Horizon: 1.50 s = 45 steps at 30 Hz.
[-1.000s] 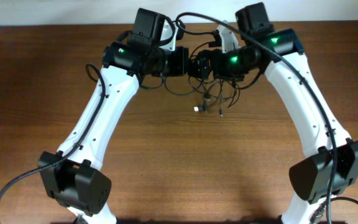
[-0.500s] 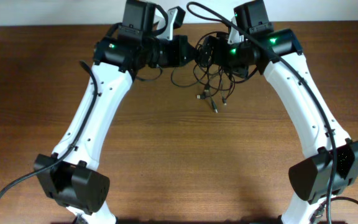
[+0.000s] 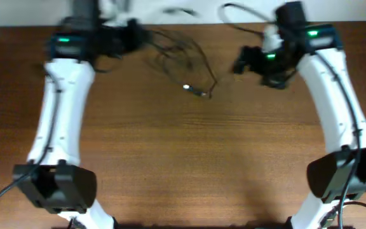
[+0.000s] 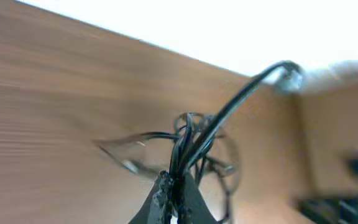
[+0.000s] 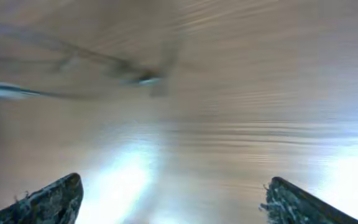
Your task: Untangle cables
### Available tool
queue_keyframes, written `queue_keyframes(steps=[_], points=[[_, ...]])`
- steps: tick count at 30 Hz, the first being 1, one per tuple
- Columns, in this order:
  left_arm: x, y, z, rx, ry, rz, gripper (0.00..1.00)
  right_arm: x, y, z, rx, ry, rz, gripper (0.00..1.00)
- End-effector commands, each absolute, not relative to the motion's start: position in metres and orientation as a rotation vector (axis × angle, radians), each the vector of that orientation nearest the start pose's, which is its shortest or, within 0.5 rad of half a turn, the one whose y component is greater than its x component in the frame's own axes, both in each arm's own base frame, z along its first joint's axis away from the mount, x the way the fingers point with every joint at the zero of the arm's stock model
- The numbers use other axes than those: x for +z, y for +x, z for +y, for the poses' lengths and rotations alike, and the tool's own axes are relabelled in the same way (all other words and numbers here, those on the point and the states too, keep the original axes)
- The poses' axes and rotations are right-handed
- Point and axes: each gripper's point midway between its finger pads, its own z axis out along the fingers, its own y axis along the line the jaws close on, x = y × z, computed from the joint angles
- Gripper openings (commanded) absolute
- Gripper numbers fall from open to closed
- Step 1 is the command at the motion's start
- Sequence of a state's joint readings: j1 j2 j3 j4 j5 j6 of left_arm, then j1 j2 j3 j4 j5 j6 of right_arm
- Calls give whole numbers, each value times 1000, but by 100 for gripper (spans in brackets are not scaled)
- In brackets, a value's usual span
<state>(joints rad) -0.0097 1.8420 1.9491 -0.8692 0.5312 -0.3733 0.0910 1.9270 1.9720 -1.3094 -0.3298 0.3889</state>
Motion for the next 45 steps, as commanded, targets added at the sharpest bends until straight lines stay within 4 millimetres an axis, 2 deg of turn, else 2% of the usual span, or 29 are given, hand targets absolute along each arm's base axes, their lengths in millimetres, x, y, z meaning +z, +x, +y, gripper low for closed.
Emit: queue_keyframes(steps=[1, 2, 3, 4, 6, 7, 10, 13, 16, 18, 22, 25, 29, 31, 34, 35, 37, 38, 40, 41, 45], points=[[309, 494, -25, -498, -324, 2298, 0, 201, 418, 44, 401, 431, 2850, 93], [309, 493, -26, -504, -324, 2304, 0, 202, 418, 46, 429, 413, 2851, 93], [309, 491, -32, -533, -307, 2308, 0, 205, 419, 56, 509, 325, 2844, 93], [310, 490, -41, -569, -284, 2314, 0, 212, 418, 75, 640, 188, 2824, 93], [312, 486, -61, -657, -228, 2320, 0, 219, 417, 98, 760, 66, 2793, 93], [315, 482, -75, -717, -187, 2323, 0, 225, 415, 116, 845, -18, 2764, 93], [326, 468, -110, -944, -67, 2311, 0, 252, 410, 168, 1117, -241, 2621, 93], [338, 454, -130, -1162, -54, 2303, 0, 279, 406, 202, 1247, -345, 2511, 89], [347, 444, -141, -1285, -12, 2288, 0, 301, 400, 225, 1274, -339, 2485, 84], [347, 444, -142, -1273, 25, 2279, 0, 305, 399, 238, 1267, -289, 2506, 80], [347, 440, -158, -1265, 95, 2274, 0, 292, 408, 259, 1113, -86, 2573, 75], [348, 438, -170, -1267, 130, 2271, 0, 290, 408, 269, 1107, -57, 2581, 71], [351, 436, -183, -1274, 176, 2259, 0, 272, 404, 280, 1058, -69, 2629, 61], [354, 438, -183, -1274, 180, 2244, 0, 265, 405, 272, 986, -37, 2652, 46], [365, 451, -171, -1292, 98, 2195, 0, 246, 404, 249, 792, 45, 2725, 25], [370, 459, -159, -1283, 63, 2169, 0, 240, 402, 239, 716, 66, 2749, 6], [369, 470, -136, -1217, 2, 2153, 0, 237, 400, 233, 659, 15, 2759, 4], [365, 476, -123, -1169, -47, 2160, 5, 240, 399, 233, 658, -25, 2750, 4], [351, 485, -97, -1035, -169, 2197, 8, 253, 394, 235, 678, -125, 2713, 4], [340, 488, -82, -919, -205, 2226, 9, 267, 391, 232, 672, -167, 2681, 4], [310, 485, -51, -635, -229, 2328, 2, 340, 381, 203, 707, -165, 2530, 4]])
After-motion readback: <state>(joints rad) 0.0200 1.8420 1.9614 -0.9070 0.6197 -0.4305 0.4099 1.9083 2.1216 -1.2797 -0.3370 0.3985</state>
